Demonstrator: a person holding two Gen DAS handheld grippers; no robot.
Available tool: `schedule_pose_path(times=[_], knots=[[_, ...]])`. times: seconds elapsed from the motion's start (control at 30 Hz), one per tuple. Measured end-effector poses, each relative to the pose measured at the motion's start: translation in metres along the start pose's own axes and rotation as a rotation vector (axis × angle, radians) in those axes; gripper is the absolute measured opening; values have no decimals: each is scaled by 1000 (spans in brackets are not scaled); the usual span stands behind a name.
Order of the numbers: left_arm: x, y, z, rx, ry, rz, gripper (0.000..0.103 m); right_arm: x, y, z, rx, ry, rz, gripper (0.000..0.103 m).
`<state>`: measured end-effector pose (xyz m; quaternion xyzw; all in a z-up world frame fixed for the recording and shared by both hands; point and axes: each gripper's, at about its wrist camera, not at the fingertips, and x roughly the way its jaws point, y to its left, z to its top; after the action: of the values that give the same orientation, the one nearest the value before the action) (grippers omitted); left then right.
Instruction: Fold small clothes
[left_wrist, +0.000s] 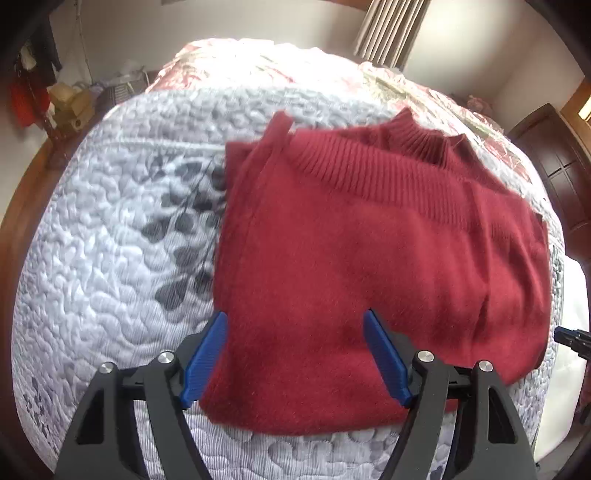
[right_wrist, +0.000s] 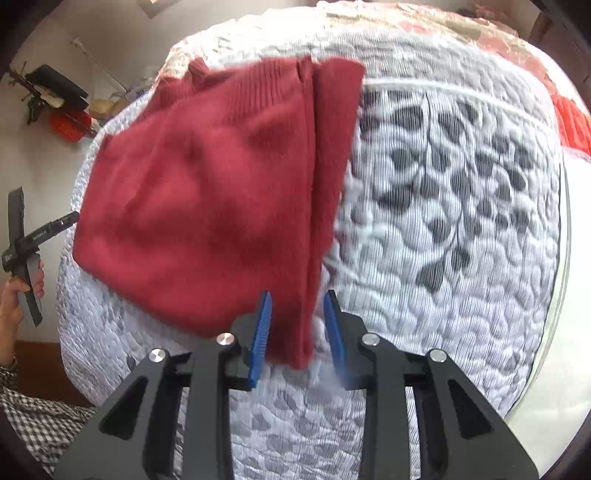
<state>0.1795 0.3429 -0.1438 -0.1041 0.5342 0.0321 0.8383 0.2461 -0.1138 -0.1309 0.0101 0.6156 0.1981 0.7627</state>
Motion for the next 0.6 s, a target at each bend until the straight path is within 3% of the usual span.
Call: schedule_pose_path(times=[0.13, 0.2, 0.27, 0.33, 0.6], knots=[[4, -29, 32, 40, -32, -57, 77, 3, 6, 52, -23, -59, 0, 30], [18, -48, 47, 78, -32, -59, 77, 17, 7, 74, -19, -55, 0, 30], [31, -61, 54, 90, -13, -61, 77, 31, 3, 90, -16, -35, -31, 37], [43, -64, 57, 89, 4, -74, 77, 45, -4, 100, -8, -10, -58, 38], [83, -65, 53, 43, 71, -63, 78, 45, -38, 113, 71, -10, 19, 35]])
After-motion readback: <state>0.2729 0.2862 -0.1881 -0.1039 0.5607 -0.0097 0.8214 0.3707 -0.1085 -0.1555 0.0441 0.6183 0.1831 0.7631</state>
